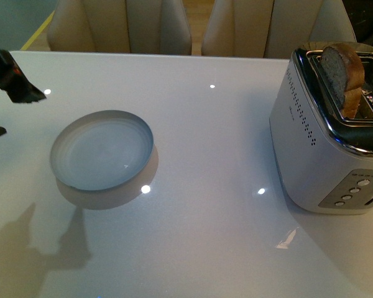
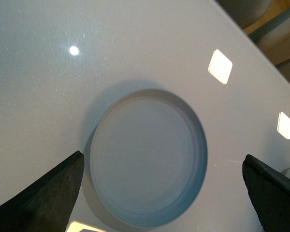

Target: Left arm holds plate, right arm toasts bread

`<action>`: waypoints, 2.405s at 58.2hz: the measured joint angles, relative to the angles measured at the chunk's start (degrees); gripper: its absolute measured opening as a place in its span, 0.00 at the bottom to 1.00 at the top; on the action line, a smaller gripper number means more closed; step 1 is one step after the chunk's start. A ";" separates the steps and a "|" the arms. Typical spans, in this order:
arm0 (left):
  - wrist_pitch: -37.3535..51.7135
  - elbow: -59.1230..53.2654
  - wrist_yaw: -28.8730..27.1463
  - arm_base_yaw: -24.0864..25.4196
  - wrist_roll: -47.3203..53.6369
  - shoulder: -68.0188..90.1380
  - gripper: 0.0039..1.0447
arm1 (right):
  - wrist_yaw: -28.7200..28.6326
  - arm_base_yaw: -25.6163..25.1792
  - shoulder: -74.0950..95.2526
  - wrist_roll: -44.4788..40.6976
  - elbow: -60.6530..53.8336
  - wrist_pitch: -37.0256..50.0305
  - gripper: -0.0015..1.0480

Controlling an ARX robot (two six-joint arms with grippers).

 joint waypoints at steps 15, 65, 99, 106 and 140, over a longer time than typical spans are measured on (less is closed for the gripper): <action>12.61 -5.66 -14.88 -8.24 7.39 -18.64 0.81 | -0.02 0.00 0.00 0.00 0.00 0.00 0.91; 24.76 -42.91 -13.73 -5.35 29.31 -58.16 0.03 | 0.00 0.00 -0.02 0.00 0.00 0.00 0.91; 10.45 -46.56 -13.73 -5.35 29.44 -77.18 0.03 | 0.00 0.00 -0.04 0.00 0.00 0.00 0.91; 7.10 -46.56 -13.73 -5.35 29.46 -80.61 0.03 | 0.00 0.00 -0.04 0.00 0.00 0.00 0.91; -4.79 -46.56 -13.73 -5.35 29.44 -92.70 0.03 | 0.00 0.00 -0.04 0.00 0.00 0.00 0.91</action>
